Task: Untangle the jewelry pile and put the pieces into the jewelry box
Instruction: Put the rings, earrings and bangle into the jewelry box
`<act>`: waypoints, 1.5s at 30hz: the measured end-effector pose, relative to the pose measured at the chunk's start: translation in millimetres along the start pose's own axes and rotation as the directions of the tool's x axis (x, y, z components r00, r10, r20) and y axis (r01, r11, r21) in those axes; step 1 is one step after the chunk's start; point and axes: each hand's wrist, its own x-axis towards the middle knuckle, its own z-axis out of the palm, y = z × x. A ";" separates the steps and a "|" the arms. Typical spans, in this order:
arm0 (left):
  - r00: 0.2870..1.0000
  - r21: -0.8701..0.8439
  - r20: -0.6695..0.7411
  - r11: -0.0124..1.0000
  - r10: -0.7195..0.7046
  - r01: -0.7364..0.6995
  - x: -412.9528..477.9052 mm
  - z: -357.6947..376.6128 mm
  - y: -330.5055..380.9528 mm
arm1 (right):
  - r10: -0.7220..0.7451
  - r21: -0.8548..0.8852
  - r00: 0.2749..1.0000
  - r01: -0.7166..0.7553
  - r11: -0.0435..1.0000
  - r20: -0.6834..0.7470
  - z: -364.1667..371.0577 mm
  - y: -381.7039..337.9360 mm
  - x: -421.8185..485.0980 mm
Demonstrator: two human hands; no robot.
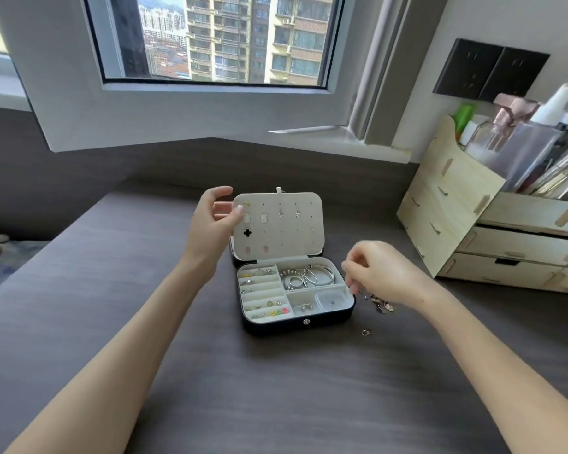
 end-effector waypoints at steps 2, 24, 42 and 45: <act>0.997 0.074 0.069 0.996 0.037 -0.043 7.7 0.9 8.1 | -0.040 0.157 0.999 0.043 0.987 -0.019 -1.1 -14.2 11.4; 0.859 0.390 0.315 0.770 0.403 -0.504 35.2 17.5 8.1 | 0.030 0.922 0.998 0.038 0.384 -0.054 21.9 -74.2 80.3; 0.933 0.214 0.254 0.926 0.256 -0.312 18.8 27.7 31.5 | -0.010 0.803 0.923 0.339 0.490 -0.384 17.3 -84.3 55.2; 0.936 0.193 0.241 0.933 0.256 -0.305 17.5 27.4 32.4 | 0.010 0.817 0.927 0.325 0.477 -0.375 17.8 -84.6 56.1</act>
